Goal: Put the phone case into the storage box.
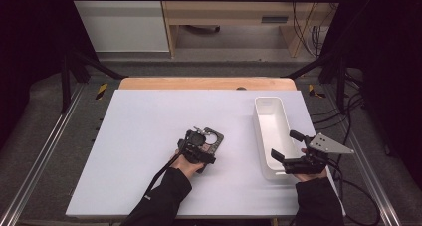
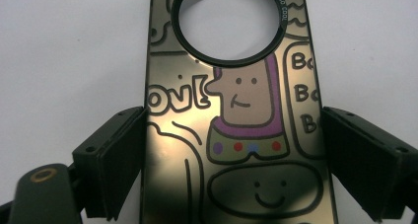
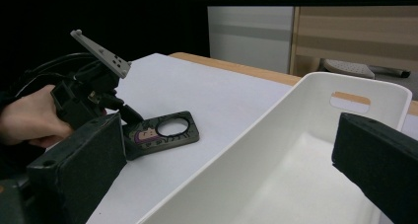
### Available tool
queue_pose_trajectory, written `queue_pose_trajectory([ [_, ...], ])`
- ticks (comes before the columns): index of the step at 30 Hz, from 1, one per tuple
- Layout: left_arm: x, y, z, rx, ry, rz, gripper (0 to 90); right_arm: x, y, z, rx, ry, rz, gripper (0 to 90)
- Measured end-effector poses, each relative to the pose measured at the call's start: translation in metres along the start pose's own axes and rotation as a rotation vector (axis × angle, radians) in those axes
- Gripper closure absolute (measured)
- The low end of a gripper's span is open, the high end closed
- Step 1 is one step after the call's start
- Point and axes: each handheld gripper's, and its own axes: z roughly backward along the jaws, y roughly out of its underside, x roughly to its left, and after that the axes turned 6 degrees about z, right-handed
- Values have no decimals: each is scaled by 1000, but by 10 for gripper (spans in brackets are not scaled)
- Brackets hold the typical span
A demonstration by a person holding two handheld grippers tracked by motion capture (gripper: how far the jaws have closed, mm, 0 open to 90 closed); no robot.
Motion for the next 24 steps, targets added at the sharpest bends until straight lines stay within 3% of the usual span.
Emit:
queue_pose_trajectory([
  [9, 2, 1, 2, -9, -9, -26, 118, 0, 0, 0, 0, -3, 0, 1],
  [15, 5, -1, 12, -32, 13, -36, 118, 0, 0, 0, -1, -5, -2, 1],
  [24, 12, 4, 42, -104, 103, -95, 117, 1, -2, 0, -3, -17, 3, 1],
])
